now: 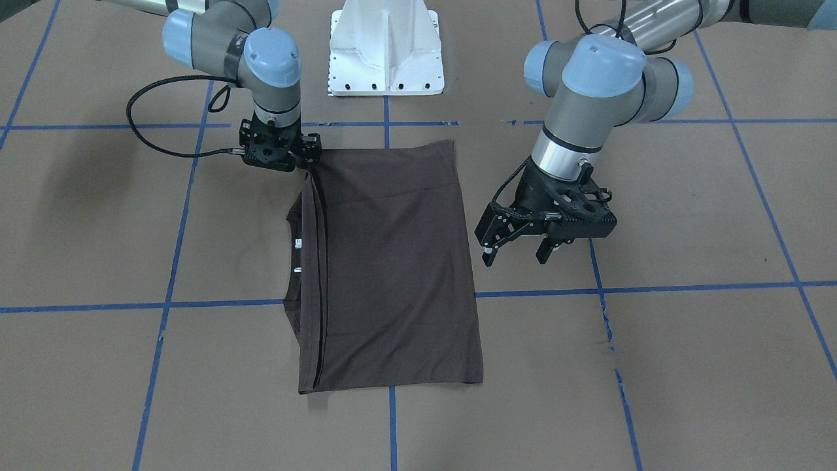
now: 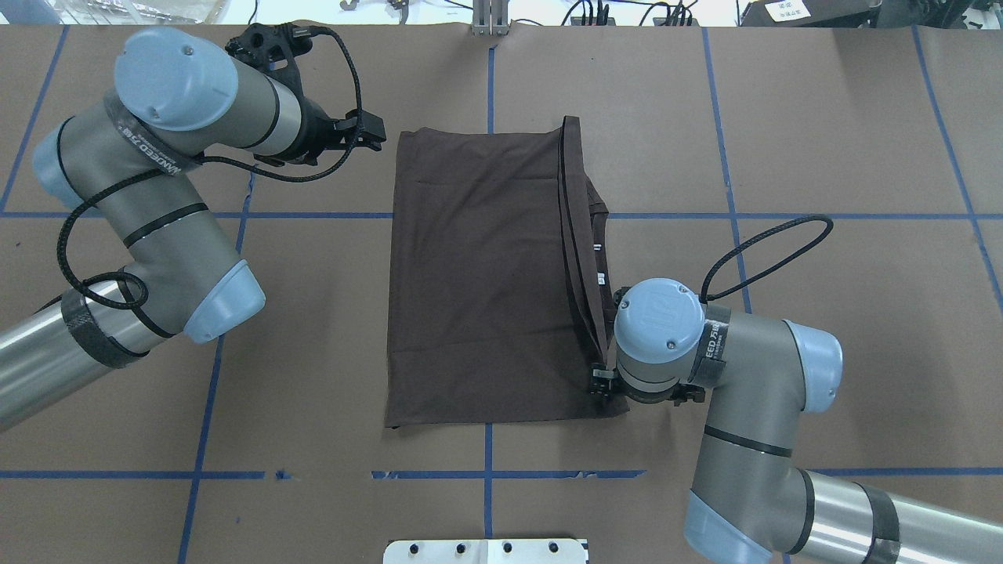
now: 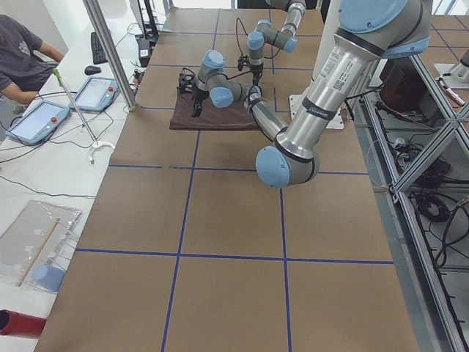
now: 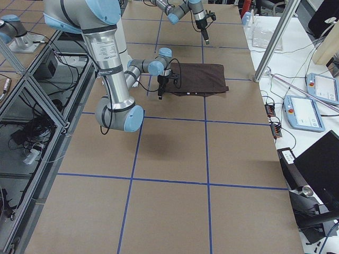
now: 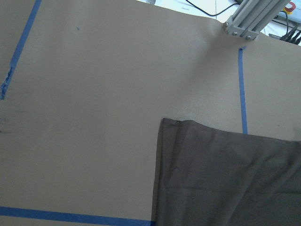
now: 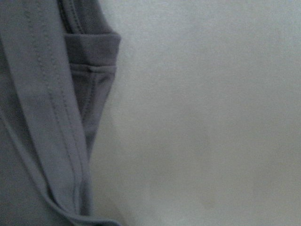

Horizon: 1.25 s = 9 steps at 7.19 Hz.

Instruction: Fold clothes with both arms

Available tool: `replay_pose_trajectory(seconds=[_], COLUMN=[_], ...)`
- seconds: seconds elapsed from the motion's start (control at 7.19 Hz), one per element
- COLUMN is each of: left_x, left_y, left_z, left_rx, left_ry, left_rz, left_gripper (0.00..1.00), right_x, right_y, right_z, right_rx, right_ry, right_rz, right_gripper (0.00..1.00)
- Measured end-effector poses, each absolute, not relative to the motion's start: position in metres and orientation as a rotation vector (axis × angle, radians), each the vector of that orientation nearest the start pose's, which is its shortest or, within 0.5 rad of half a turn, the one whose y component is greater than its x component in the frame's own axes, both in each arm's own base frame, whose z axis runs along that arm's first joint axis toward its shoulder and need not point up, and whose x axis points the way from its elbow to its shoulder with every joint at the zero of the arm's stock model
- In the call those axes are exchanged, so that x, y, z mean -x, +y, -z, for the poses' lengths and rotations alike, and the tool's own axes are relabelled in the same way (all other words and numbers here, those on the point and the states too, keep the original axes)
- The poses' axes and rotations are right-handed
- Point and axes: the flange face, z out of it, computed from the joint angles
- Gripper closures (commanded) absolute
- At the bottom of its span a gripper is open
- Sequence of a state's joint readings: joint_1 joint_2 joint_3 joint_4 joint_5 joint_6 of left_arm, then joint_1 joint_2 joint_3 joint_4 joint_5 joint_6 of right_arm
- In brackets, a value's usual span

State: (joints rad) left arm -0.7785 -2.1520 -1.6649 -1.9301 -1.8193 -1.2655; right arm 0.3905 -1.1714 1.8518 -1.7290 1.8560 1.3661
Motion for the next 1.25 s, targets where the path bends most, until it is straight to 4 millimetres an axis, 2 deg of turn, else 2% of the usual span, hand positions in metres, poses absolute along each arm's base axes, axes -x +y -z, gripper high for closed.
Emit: replay_pose_trajectory(seconds=[0.14,0.42,0.83,1.11,1.25], left_x=[-0.403,-0.402,-0.402,-0.403,-0.402], left_y=[-0.55,-0.55,-0.55,-0.546,-0.542], left_z=[-0.236,-0.235,-0.235,-0.233,-0.229], left_rx=[-0.339,-0.34,-0.337,-0.308,-0.296], left_ry=[1.002,1.003,1.004,1.021,1.036], left_rz=[0.3,0.299,0.297,0.278,0.27], left_gripper=[0.0,0.0,0.0,0.0,0.0], right_x=[0.509,0.491,0.469,0.464,0.468], right_y=[-0.33,-0.344,-0.389,-0.408,-0.42], right_z=[-0.341,-0.32,-0.276,-0.26,-0.264], right_rx=[0.108,0.089,0.008,-0.049,-0.075], right_ry=[-0.583,-0.633,-0.714,-0.782,-0.814], right_rz=[-0.108,-0.119,-0.105,-0.105,-0.108], right_gripper=[0.0,0.0,0.0,0.0,0.0])
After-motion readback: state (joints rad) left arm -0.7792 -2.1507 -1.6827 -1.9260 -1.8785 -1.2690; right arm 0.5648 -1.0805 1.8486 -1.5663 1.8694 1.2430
